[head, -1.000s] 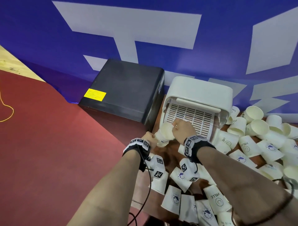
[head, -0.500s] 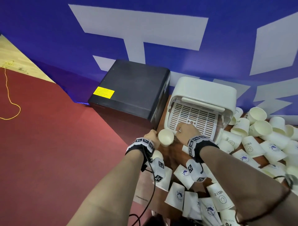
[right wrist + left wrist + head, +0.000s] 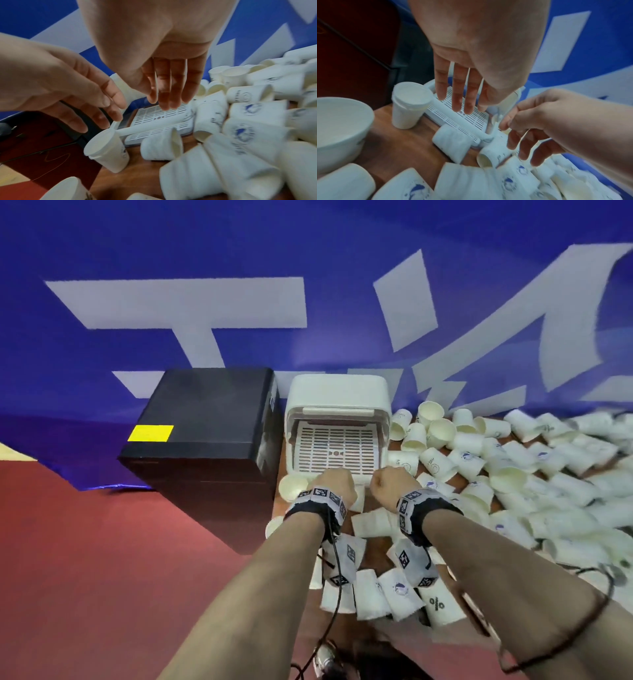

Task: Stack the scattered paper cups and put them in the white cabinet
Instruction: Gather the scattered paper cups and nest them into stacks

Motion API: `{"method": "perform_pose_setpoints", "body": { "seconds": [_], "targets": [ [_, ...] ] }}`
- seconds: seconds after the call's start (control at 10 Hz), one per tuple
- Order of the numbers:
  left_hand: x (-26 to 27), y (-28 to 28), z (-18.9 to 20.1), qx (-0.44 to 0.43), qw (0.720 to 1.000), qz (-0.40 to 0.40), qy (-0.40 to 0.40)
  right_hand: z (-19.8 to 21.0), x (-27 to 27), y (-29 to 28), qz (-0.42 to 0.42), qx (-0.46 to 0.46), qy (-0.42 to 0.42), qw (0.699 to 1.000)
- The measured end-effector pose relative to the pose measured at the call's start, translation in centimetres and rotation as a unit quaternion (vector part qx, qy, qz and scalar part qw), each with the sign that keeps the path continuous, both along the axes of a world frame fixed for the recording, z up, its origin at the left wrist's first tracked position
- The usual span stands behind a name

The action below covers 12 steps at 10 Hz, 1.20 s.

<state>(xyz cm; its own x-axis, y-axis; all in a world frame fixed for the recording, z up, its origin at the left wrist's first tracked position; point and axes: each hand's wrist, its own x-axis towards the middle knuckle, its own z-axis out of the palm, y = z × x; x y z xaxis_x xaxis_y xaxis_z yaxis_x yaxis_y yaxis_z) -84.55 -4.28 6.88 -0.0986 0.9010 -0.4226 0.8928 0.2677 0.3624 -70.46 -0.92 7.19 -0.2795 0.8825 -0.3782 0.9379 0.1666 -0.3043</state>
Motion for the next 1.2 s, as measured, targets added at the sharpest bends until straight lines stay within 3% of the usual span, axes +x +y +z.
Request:
{"method": "perform_pose_setpoints", "body": {
  "seconds": [0.2, 0.5, 0.7, 0.9, 1.2],
  "targets": [
    [5.7, -0.4, -0.9, -0.005, 0.998, -0.062, 0.009, -0.1, 7.4, -1.8, -0.079, -0.022, 0.001, 0.997],
    [17.2, -0.4, 0.5, 0.032, 0.994, -0.102, 0.034, 0.4, 17.8, -4.3, -0.091, 0.001, 0.002, 0.996],
    [29.7, -1.6, 0.7, 0.023, 0.984, -0.168, 0.049, 1.1, 29.9, -6.3, -0.091, 0.016, -0.009, 0.996],
    [45.0, -3.5, 0.0, -0.017, 0.968, -0.238, 0.082, 1.2, 45.7, -8.2, -0.17, 0.0, -0.019, 0.985],
    [55.7, -2.3, -0.8, -0.02, 0.952, -0.287, 0.104, 0.9, 57.9, -8.4, -0.224, -0.072, -0.057, 0.97]
  ]
}}
